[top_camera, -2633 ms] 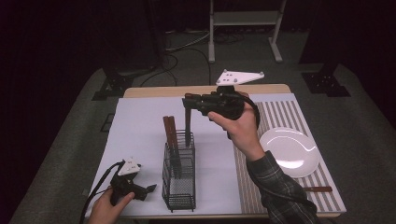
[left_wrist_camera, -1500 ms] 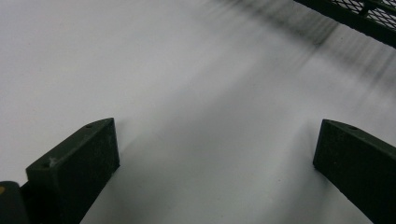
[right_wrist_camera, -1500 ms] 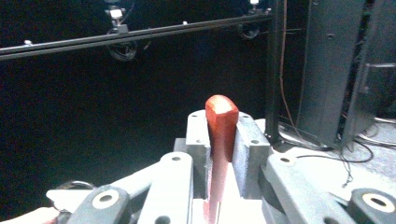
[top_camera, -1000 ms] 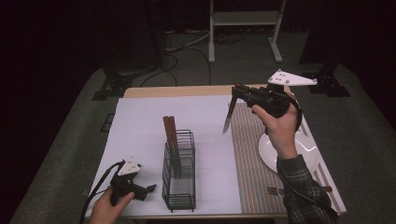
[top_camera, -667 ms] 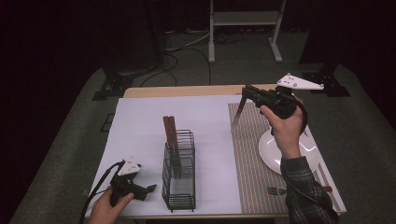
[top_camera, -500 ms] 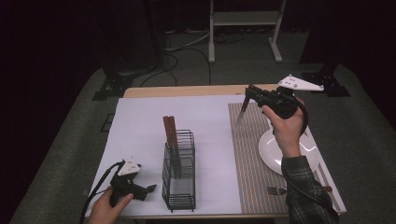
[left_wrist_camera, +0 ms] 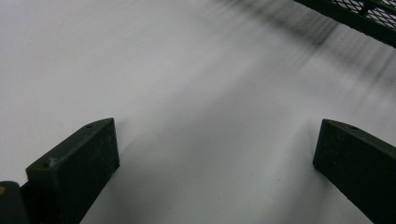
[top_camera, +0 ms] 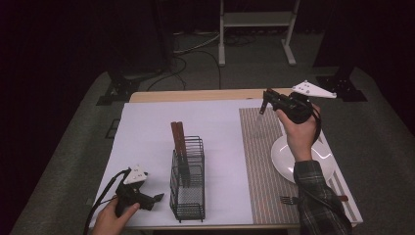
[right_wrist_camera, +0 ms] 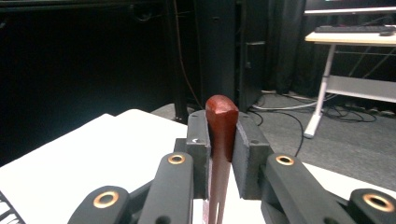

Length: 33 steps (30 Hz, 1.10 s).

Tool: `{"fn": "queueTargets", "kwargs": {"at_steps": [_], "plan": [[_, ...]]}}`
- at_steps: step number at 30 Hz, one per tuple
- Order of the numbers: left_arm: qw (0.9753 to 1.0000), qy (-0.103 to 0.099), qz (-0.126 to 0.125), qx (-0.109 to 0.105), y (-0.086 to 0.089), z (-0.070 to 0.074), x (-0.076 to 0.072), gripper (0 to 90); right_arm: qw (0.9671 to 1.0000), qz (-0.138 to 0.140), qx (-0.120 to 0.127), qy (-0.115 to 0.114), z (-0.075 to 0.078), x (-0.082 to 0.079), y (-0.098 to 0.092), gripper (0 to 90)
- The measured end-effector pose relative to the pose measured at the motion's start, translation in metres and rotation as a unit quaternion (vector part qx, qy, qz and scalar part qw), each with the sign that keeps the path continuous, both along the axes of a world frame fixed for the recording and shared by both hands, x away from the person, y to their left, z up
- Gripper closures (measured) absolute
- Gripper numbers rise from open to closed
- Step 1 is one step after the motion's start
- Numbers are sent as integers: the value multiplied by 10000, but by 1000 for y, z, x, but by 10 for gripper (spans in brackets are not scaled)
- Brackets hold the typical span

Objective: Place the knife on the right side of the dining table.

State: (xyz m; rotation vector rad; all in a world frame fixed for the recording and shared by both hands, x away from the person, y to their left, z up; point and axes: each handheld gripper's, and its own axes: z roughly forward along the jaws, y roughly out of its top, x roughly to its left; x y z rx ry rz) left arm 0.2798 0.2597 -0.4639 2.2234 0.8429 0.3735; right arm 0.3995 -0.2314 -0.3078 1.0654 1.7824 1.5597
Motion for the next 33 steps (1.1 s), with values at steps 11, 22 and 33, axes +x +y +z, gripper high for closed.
{"fn": "queueTargets", "kwargs": {"at_steps": [11,22,33], "plan": [[10000,-3,-4,4,0,0,0,0,9992,-358,-159,94,-17,12,-9,769],[10000,-1,-6,10,0,0,0,0,9980,-520,-174,302,-33,24,-15,770],[10000,-2,-7,10,0,0,0,0,9976,-569,-194,332,-34,26,-19,763]]}}
